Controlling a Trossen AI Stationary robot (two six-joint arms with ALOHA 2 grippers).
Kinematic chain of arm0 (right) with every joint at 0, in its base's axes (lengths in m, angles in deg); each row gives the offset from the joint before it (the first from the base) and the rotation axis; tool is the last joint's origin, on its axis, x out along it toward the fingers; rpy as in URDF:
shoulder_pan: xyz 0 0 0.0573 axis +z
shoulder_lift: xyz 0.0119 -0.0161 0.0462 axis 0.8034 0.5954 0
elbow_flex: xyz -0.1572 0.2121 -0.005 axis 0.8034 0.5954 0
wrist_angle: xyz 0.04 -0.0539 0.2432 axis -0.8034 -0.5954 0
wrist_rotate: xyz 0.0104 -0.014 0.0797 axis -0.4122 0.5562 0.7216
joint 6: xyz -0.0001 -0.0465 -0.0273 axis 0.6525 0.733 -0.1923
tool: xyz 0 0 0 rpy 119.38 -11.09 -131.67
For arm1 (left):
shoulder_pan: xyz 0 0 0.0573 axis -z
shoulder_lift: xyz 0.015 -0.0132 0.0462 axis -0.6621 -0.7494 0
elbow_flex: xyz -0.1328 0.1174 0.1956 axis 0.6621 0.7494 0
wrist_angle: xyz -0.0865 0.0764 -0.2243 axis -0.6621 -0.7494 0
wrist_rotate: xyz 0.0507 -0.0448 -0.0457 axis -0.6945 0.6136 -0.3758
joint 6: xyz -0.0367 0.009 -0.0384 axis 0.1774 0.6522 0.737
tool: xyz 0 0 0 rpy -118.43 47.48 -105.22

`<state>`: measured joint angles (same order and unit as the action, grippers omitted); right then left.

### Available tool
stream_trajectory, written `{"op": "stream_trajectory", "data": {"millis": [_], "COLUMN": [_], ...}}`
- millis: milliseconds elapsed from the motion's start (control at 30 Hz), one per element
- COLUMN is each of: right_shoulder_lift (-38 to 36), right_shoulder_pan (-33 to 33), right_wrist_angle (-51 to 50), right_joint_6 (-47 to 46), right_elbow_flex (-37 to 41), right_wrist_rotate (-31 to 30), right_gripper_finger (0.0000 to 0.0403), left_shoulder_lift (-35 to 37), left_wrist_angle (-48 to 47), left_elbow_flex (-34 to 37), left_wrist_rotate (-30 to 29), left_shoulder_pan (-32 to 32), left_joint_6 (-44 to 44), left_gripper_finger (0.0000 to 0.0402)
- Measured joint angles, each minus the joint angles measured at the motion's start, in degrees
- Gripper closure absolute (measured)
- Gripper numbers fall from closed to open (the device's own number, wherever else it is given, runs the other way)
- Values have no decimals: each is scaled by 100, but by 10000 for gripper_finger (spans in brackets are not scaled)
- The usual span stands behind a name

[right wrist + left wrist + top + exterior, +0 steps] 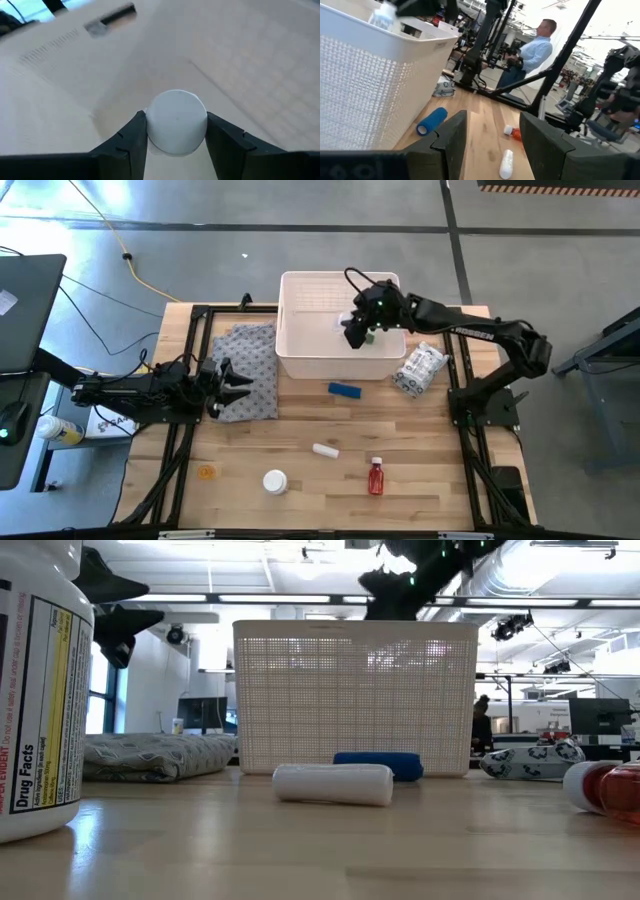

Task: Pick & place medical supplies in basket/bin
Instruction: Put the small white pill bottle into the white bin

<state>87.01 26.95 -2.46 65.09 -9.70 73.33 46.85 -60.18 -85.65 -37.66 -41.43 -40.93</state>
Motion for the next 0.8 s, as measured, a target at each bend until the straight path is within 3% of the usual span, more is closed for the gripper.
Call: {"op": "stream_trajectory", "data": {"millis": [367,800], "right_shoulder_lift": [671,1297], "right_shoulder_pan": [130,142], "right_wrist_angle": [-459,-880], "right_joint_6": [98,245], "right_elbow_flex": [207,210], "right_wrist_rotate": [119,309], "right_gripper_finger": [242,242], "left_shoulder_lift": [0,0], "left_wrist_angle": [8,8], "left_elbow_flex": [0,0], "left_wrist_rotate": [-436,-435], "left_shoulder_pan": [0,-2], "left_joint_6": [-421,-520], "left_gripper_finger": [186,186]}}
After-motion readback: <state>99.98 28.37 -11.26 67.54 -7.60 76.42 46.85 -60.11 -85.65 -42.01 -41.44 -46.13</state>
